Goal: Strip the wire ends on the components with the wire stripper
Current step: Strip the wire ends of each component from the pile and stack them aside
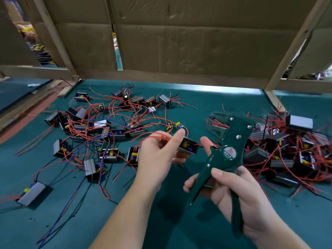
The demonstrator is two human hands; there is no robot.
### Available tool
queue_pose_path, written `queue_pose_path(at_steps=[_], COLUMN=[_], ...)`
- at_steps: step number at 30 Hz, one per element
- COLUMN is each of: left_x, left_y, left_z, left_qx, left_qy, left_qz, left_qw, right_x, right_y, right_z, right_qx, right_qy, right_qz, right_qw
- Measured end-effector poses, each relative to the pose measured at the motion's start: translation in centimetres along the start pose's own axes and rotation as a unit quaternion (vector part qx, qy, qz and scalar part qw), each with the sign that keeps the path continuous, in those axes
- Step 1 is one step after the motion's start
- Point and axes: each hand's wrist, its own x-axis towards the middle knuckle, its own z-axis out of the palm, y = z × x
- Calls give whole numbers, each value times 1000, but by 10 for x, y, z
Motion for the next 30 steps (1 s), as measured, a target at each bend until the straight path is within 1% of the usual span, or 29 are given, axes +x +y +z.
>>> queue_pose_path(at_steps=[1, 2, 3, 4, 5, 6, 7, 8, 9, 10, 11, 12, 13, 14, 15, 17, 21, 25, 30], left_x=[0, 2, 4, 7, 9, 10, 12, 13, 11, 10, 9, 5, 1, -3, -5, -5, -3, -5, -3], left_y=[0, 0, 0, 2, 6, 11, 13, 12, 10, 8, 6, 6, 5, 3, 0, -4, -2, 2, 5], left_z=[0, -1, -2, -5, -10, -17, -25, -33, -37, -37, -32, -23, -14, -8, -5, -7, -12, -8, -16], left_qx=[22, 37, 36, 27, 34, 67, 122, 190, 250, 278, 274, 252, 231, 220, 222, 229, 221, 227, 246], left_qy=[7, 34, 84, 154, 235, 310, 366, 387, 371, 317, 226, 117, 13, -63, -106, -148, -213, -230, -237], left_qz=[-16, -22, -11, 27, 99, 199, 299, 379, 439, 472, 459, 401, 319, 239, 181, 117, 94, 105, 76], left_qw=[1000, 999, 996, 987, 966, 927, 873, 819, 779, 775, 814, 873, 919, 944, 952, 955, 947, 940, 937], right_x=[1, 1, 2, 2, 2, 2, 2, 2, 2, 1, 1, 1, 1, 0, 0, -2, -1, -1, -2], right_y=[1, 1, 1, 1, 0, 0, 0, 1, 1, 2, 3, 4, 5, 5, 5, 3, 0, -2, -3], right_z=[-1, -2, -3, -4, -5, -6, -7, -7, -6, -5, -4, -3, -2, -1, 0, -1, -2, -4, -10], right_qx=[-5, -8, -9, -7, -7, -8, -8, -8, -10, -13, -17, -18, -14, -9, -3, 1, 10, -11, -22], right_qy=[5, 8, 10, 13, 15, 17, 18, 16, 13, 9, 2, -5, -13, -18, -23, -28, -39, -39, -31], right_qz=[-4, -10, -16, -18, -17, -14, -9, -4, 2, 6, 8, 8, 9, 12, 15, 22, 21, 26, 3], right_qw=[1000, 1000, 1000, 1000, 1000, 1000, 1000, 1000, 1000, 1000, 1000, 1000, 1000, 1000, 1000, 999, 999, 999, 999])
